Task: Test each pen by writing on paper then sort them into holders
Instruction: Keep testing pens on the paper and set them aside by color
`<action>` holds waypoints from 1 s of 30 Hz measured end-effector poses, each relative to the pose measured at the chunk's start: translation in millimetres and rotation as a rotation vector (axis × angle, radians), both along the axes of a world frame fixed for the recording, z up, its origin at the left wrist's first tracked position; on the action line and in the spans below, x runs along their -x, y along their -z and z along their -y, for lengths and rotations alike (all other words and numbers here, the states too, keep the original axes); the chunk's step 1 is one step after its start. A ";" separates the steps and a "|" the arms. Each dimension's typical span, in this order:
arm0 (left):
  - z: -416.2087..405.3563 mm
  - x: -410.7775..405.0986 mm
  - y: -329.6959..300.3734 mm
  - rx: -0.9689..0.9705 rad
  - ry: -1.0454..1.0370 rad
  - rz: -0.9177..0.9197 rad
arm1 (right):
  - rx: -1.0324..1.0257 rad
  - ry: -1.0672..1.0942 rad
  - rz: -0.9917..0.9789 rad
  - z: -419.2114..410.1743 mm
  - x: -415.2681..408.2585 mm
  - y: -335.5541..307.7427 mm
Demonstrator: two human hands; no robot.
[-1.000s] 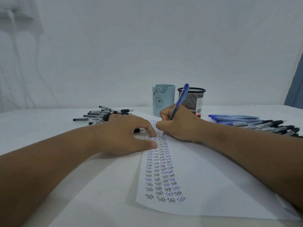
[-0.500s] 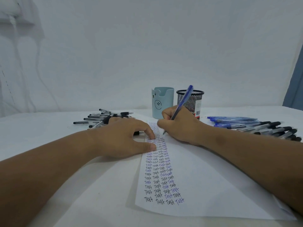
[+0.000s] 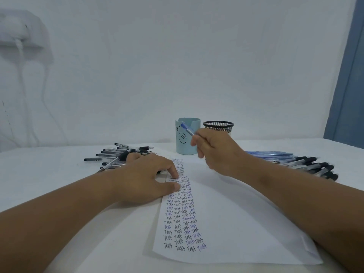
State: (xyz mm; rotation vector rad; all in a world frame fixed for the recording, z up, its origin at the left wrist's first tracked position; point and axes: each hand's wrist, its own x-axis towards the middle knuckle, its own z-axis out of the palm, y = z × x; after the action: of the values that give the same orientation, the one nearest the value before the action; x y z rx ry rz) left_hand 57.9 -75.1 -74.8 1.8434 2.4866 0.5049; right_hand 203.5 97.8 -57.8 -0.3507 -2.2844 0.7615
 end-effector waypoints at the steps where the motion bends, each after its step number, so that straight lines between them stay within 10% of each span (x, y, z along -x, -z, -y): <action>1: -0.4 0.0 0.3 0.000 -0.009 0.007 | -0.085 0.027 0.010 -0.5 -0.4 -0.2; 14: -5.0 -39.3 -8.2 -0.239 -0.015 0.045 | -0.331 0.135 0.369 -46.8 -52.2 -38.8; 25: -5.4 -41.6 -1.4 -0.110 0.124 -0.014 | -0.145 0.397 0.699 -96.4 -146.3 -50.0; 30: -2.0 -35.6 -0.5 -0.086 0.110 -0.021 | -0.185 0.395 0.520 -98.5 -132.7 -45.9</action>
State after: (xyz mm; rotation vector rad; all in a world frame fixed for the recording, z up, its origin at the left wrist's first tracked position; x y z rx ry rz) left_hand 93.5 -73.1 -74.3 2.0125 2.3953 0.6006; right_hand 336.2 196.4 -11.9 -0.9689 -2.6094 0.2700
